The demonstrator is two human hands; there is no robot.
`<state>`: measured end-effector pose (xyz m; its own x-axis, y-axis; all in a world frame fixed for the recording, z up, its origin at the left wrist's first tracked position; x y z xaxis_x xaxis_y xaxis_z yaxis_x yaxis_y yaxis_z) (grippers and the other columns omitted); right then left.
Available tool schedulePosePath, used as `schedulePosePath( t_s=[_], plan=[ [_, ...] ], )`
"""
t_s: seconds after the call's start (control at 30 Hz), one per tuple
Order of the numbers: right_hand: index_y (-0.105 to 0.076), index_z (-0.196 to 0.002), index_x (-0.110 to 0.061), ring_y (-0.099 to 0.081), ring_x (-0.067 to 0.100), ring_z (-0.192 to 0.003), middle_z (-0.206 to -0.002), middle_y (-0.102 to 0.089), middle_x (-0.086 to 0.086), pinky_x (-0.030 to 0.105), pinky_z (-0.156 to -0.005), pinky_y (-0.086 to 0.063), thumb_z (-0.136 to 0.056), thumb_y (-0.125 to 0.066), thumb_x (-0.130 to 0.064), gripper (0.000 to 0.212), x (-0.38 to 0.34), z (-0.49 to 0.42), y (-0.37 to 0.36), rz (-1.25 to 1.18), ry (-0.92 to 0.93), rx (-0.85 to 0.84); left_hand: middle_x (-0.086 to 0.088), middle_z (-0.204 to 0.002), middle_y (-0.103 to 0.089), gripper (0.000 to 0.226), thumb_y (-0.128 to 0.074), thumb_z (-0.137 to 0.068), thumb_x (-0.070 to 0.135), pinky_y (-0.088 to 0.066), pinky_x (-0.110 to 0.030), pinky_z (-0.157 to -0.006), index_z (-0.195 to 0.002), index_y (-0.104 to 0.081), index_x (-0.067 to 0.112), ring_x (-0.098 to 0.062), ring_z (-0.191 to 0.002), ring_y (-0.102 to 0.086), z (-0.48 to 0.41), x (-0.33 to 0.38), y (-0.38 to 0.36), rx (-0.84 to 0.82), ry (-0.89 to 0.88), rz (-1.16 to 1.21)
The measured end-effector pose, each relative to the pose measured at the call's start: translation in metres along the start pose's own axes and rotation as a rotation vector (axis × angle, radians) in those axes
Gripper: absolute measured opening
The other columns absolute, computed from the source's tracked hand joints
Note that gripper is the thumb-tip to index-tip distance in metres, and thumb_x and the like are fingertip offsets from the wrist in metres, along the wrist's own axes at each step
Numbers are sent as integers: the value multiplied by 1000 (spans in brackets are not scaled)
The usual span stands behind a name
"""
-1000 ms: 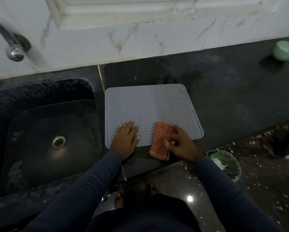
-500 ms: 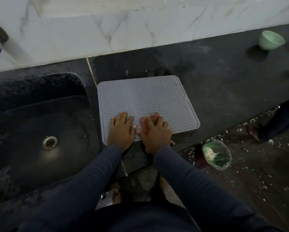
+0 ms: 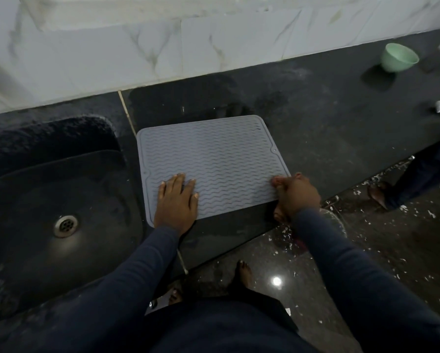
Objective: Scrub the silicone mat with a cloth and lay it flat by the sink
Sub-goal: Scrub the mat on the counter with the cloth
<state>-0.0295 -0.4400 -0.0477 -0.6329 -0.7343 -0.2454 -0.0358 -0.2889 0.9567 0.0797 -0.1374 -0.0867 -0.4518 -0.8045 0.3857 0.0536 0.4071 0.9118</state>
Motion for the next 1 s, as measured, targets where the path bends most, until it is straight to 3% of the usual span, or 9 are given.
schedulePosePath(
  t_s=[0.17,0.27,0.37,0.43,0.5,0.6,0.73,0.87,1.0],
  plan=[
    [-54,-128,-39,-57,29,-100,-118,-50,6,37,-88,-47,-97,-39,-52,36,-129,92,-67,-76,314,-185,-14,-144,-46,54,-31,-92,41,-18,-50,-114,-133,-55,15,-32,-134,-38,-2,0,1,1,5,5],
    [-50,-128,-51,-55,26,-112,-132,-50,0,39,-96,-46,-94,-36,-61,38,-100,74,-53,-8,379,-138,-14,-144,-45,54,-31,-92,41,-17,-50,-114,-133,-54,15,-31,-135,-37,-1,0,2,6,-2,10],
    [-53,-120,-58,-59,28,-110,-133,-55,1,43,-93,-50,-88,-32,-74,42,0,24,-13,79,141,-11,-14,-146,-43,54,-30,-93,42,-15,-50,-115,-134,-53,15,-30,-137,-34,-1,-1,0,-9,-3,20],
    [-62,-117,-40,-63,34,-98,-116,-63,10,43,-85,-52,-85,-33,-78,58,44,2,7,92,-73,23,-13,-147,-42,54,-31,-93,42,-13,-49,-115,-135,-52,16,-30,-138,-33,-1,0,0,-13,-6,15],
    [-65,-112,-25,-62,36,-97,-111,-63,12,42,-84,-52,-88,-37,-71,59,27,-1,14,62,-104,39,-13,-146,-42,52,-33,-93,40,-13,-48,-115,-135,-53,16,-30,-137,-33,-1,0,0,-3,-8,22],
    [-66,-108,-30,-60,25,-98,-108,-57,0,37,-83,-50,-92,-44,-59,40,-64,34,-13,-66,113,-19,-15,-144,-44,51,-34,-93,39,-15,-49,-114,-133,-54,15,-31,-136,-36,-1,-1,0,7,-1,19],
    [-59,-122,-42,-53,23,-114,-132,-44,-2,36,-97,-42,-94,-51,-42,30,-151,97,-65,-77,400,-215,-16,-143,-45,53,-31,-92,40,-20,-52,-113,-133,-54,14,-33,-134,-38,-1,0,0,0,-17,0],
    [-63,-112,-51,-53,20,-114,-132,-48,-9,36,-97,-44,-91,-52,-49,23,-67,44,-28,-65,280,-75,-15,-145,-44,52,-32,-93,39,-19,-51,-113,-134,-53,14,-32,-135,-37,-1,1,0,-8,-12,0],
    [-59,-120,-39,-58,33,-103,-124,-51,7,46,-94,-46,-95,-45,-50,31,13,-2,1,53,-12,-8,-16,-144,-44,48,-39,-93,34,-18,-51,-114,-133,-54,14,-33,-135,-37,1,1,1,-5,-13,13]
  ],
)
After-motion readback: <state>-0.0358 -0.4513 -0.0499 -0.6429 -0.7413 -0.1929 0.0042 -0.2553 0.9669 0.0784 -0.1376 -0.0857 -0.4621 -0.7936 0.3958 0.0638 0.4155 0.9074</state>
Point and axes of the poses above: each hand's wrist, its own z-axis away from the middle knuckle, its own y-axis out of the back of the hand, x = y × z, the point moved 10 cm from there along -z, towards the middle knuckle
